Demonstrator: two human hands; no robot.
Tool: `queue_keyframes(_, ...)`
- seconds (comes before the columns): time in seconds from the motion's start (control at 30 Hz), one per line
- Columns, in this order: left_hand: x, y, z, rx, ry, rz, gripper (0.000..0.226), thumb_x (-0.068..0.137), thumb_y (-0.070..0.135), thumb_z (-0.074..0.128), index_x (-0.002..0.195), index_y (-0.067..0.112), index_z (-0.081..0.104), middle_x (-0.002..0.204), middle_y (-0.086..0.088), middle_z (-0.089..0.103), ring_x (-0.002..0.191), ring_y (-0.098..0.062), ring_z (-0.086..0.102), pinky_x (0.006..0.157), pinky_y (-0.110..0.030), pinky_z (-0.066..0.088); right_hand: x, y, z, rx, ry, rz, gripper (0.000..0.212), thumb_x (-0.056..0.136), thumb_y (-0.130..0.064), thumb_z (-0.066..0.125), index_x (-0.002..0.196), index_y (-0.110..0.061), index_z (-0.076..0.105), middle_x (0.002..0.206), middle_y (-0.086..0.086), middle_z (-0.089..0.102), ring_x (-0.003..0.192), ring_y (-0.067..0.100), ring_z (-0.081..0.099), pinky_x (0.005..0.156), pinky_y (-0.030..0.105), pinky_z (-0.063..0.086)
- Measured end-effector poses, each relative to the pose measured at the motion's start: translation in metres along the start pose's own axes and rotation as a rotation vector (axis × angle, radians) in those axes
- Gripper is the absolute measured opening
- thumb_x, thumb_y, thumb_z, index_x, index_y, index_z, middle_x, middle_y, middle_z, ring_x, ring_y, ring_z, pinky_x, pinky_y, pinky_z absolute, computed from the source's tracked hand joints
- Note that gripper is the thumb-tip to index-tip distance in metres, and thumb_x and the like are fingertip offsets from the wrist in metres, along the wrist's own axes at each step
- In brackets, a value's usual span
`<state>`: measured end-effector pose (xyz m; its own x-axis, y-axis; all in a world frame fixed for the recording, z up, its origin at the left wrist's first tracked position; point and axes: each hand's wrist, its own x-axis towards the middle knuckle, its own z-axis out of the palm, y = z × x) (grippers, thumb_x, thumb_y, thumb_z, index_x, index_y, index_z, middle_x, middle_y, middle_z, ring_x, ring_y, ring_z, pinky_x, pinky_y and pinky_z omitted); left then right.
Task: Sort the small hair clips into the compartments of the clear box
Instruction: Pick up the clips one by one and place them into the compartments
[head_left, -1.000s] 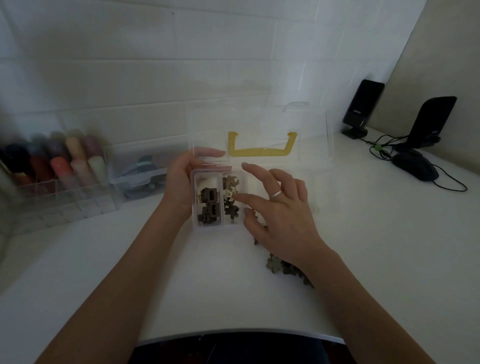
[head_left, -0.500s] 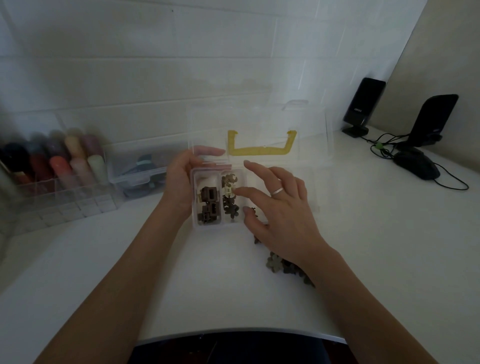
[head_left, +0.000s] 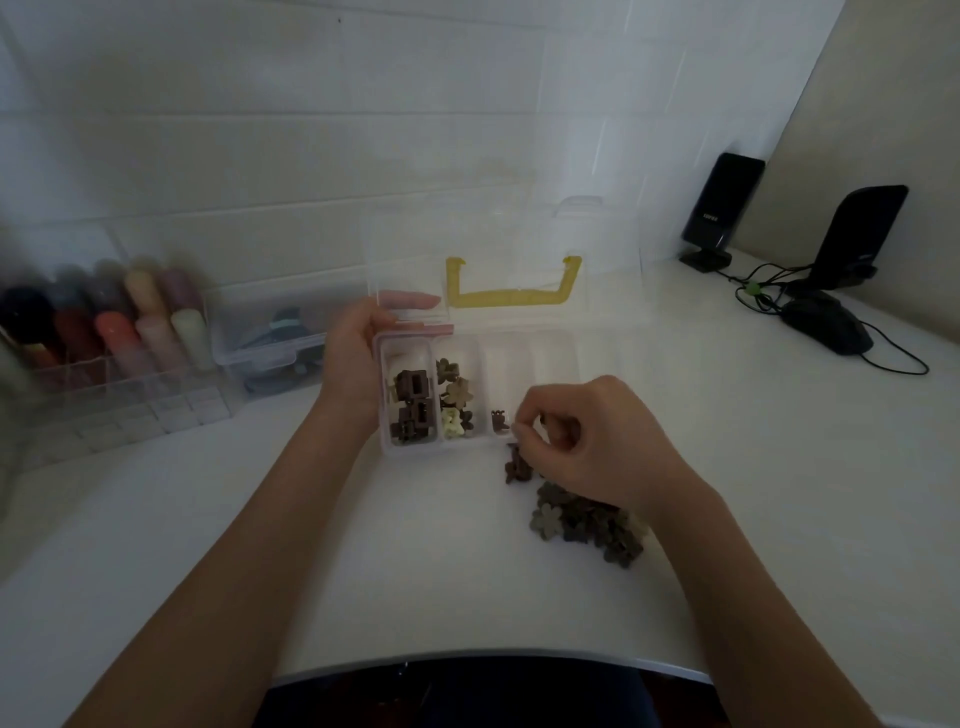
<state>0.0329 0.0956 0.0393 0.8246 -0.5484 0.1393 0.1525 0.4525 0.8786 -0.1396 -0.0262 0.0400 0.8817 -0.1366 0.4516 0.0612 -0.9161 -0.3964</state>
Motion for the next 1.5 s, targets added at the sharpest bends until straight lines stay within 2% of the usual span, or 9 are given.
queue_keyframes(0.23,0.003,0.003,-0.005,-0.076,0.124,0.005,0.05,0.084,0.002,0.03,0.06,0.011,0.073,0.069,-0.005,0.073,0.062,-0.02,0.069,0.071,-0.032,0.052,-0.004,0.011,-0.016,-0.056,0.013,0.102,0.017,0.074,-0.047,0.071,0.068,-0.031,0.07,0.04,-0.012,0.04,0.044,0.01,0.046,0.047,0.014,0.031)
queue_keyframes(0.43,0.004,0.004,-0.006,-0.087,0.14,-0.004,0.047,0.085,0.002,0.029,0.065,0.008,0.071,0.068,-0.006,0.072,0.061,-0.02,0.068,0.067,-0.029,0.053,-0.002,0.006,-0.008,-0.15,-0.271,0.175,0.034,0.072,-0.059,0.065,0.103,-0.048,0.067,0.046,-0.014,0.047,0.057,-0.008,0.051,0.05,0.012,0.026)
queue_keyframes(0.53,0.002,0.005,-0.005,-0.077,0.138,-0.005,0.041,0.082,0.003,0.032,0.067,0.007,0.07,0.069,-0.005,0.073,0.06,-0.019,0.069,0.066,-0.029,0.052,0.0,0.006,-0.006,-0.092,-0.314,0.192,0.023,0.072,-0.056,0.064,0.093,-0.049,0.07,0.054,-0.022,0.058,0.06,-0.003,0.054,0.049,0.013,0.033)
queue_keyframes(0.63,0.001,0.007,-0.004,-0.081,0.128,-0.025,0.031,0.068,0.008,0.041,0.064,0.009,0.071,0.067,-0.005,0.072,0.06,-0.019,0.069,0.067,-0.029,0.052,0.0,0.007,-0.004,-0.049,-0.324,0.195,0.016,0.073,-0.053,0.065,0.088,-0.048,0.07,0.07,-0.012,0.069,0.061,0.006,0.058,0.055,0.019,0.046)
queue_keyframes(0.77,-0.001,0.008,-0.004,-0.072,0.123,-0.036,0.031,0.056,0.018,0.043,0.062,0.01,0.072,0.069,-0.005,0.073,0.061,-0.019,0.068,0.069,-0.031,0.051,0.0,0.007,-0.001,0.118,-0.246,0.169,0.009,0.079,-0.033,0.073,0.086,-0.038,0.074,0.053,-0.009,0.055,0.046,0.01,0.043,0.047,0.019,0.03)
queue_keyframes(0.93,-0.003,0.009,-0.004,-0.03,0.091,-0.044,0.034,0.057,0.018,0.043,0.079,0.004,0.064,0.072,-0.006,0.071,0.062,-0.019,0.067,0.068,-0.03,0.052,0.002,0.002,-0.007,0.497,-0.052,0.169,0.009,0.081,-0.013,0.072,0.087,-0.019,0.075,0.055,-0.009,0.061,0.046,0.003,0.043,0.05,0.014,0.034)
queue_keyframes(1.2,-0.007,0.011,-0.001,0.026,0.018,-0.025,0.034,0.058,0.019,0.041,0.059,0.014,0.075,0.061,-0.005,0.071,0.058,-0.017,0.068,0.06,-0.024,0.053,0.003,0.007,-0.006,0.407,0.375,0.239,0.009,0.08,-0.013,0.073,0.084,-0.021,0.073,0.083,-0.015,0.068,0.068,0.005,0.054,0.056,0.008,0.037)
queue_keyframes(1.37,-0.004,0.012,-0.006,0.04,0.01,-0.025,0.033,0.059,0.017,0.042,0.068,0.008,0.072,0.063,-0.007,0.07,0.059,-0.02,0.068,0.058,-0.025,0.054,0.003,0.012,-0.009,0.382,0.475,0.295,0.008,0.081,-0.017,0.071,0.086,-0.022,0.072,0.08,-0.006,0.066,0.066,0.004,0.05,0.057,0.009,0.036)
queue_keyframes(1.5,-0.002,0.016,-0.013,0.067,0.001,-0.023,0.034,0.058,0.018,0.042,0.062,0.013,0.075,0.058,-0.004,0.068,0.057,-0.019,0.066,0.061,-0.025,0.052,0.003,0.012,-0.009,0.381,0.472,0.321,0.007,0.082,-0.018,0.069,0.086,-0.023,0.071,0.08,-0.003,0.067,0.066,0.002,0.048,0.055,0.009,0.036)
